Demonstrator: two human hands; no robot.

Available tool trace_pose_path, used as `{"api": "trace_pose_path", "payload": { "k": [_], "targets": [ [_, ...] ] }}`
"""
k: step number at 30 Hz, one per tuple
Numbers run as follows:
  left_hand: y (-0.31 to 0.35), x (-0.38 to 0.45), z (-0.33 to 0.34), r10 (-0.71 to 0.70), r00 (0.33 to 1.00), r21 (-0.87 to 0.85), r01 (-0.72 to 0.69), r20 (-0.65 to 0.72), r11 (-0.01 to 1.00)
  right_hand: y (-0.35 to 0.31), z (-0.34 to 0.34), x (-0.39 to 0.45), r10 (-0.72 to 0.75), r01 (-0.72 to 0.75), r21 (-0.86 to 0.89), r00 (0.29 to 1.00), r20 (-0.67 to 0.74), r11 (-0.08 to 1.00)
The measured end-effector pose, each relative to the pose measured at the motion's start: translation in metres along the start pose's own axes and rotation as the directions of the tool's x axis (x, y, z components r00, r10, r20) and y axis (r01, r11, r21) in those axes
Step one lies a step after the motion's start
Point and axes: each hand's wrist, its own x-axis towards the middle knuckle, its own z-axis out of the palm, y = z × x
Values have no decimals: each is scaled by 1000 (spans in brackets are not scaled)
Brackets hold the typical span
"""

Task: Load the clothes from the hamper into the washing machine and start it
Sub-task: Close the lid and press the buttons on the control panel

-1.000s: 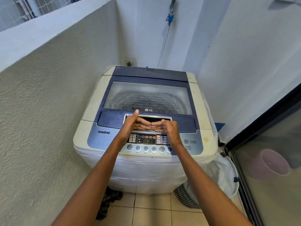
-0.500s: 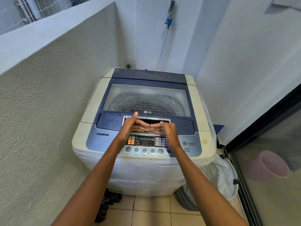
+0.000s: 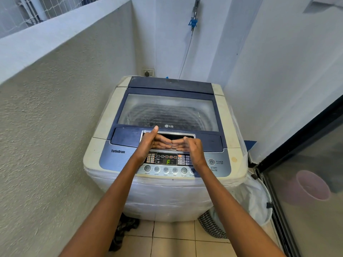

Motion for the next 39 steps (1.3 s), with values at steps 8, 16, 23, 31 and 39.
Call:
{"api": "trace_pose_path", "payload": {
  "k": [8, 16, 23, 31, 39],
  "targets": [
    [-1, 0, 0, -6, 1000, -12, 7, 7, 1000, -5, 1, -3, -10, 10, 1, 1000, 7, 1000],
    [-1, 0, 0, -1, 1000, -3, 1, 10, 1000, -10, 2, -5, -7, 7, -16, 1000, -7, 1000],
    [0, 0, 0, 8, 1000, 2, -8, 8, 1000, -14, 2, -7, -17, 17, -21, 1000, -14, 1000],
    [0, 0, 0, 7, 1000, -2, -7, 6, 1000, -11, 2, -5, -6, 6, -19, 1000, -7, 1000],
    [-1, 0, 0, -10, 1000, -27, 10, 5, 1000, -6, 2, -3, -16, 16, 0, 1000, 6, 1000]
  ]
}}
